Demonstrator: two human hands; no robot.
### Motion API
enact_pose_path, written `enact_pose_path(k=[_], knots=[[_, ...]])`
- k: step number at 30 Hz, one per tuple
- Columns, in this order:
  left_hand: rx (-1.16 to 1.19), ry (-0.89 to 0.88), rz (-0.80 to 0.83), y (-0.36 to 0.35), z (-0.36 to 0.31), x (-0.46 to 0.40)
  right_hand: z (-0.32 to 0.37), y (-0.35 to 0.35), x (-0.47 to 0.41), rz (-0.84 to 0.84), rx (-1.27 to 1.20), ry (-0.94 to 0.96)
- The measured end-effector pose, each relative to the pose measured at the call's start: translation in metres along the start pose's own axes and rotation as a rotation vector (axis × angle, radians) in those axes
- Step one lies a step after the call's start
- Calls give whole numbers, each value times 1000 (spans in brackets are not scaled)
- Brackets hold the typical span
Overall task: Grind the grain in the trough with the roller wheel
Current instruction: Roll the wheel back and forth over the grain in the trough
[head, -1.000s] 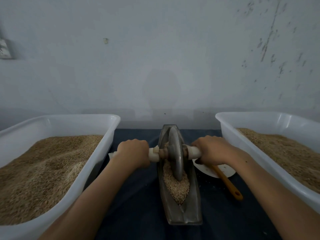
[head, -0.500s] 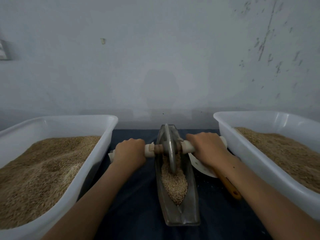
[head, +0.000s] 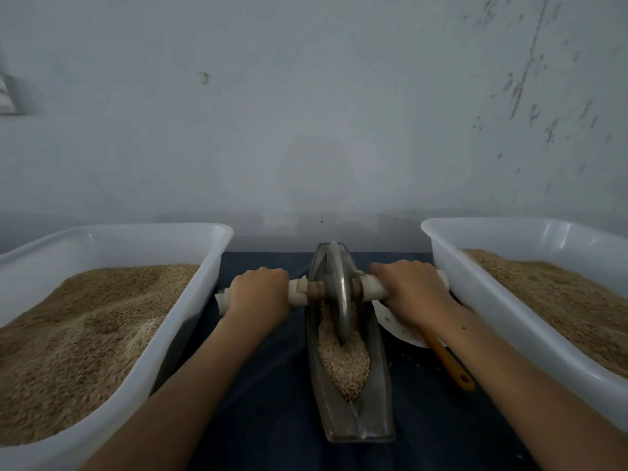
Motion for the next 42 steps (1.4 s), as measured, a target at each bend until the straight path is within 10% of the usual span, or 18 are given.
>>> enact_pose_path(k=[14, 24, 35, 42], knots=[[-39, -41, 216, -12, 0, -2, 5, -5, 5, 306, -40, 85], [45, -14, 54, -7, 2, -2, 5, 3, 2, -14, 48, 0], [-41, -36, 277, -14, 0, 2, 6, -6, 7, 341, -61, 87], [-12, -28, 9, 1, -2, 0, 2, 0, 1, 41, -1, 4]])
Point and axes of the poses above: each hand's wrist, its own x-axis away from the middle knuckle, its own y-axis out of the back of the hand, z = x × y, the point moved 9 cm from there along -x, towards the middle knuckle, and after that the axes turned 5 degrees about x, right-handed, at the moved point
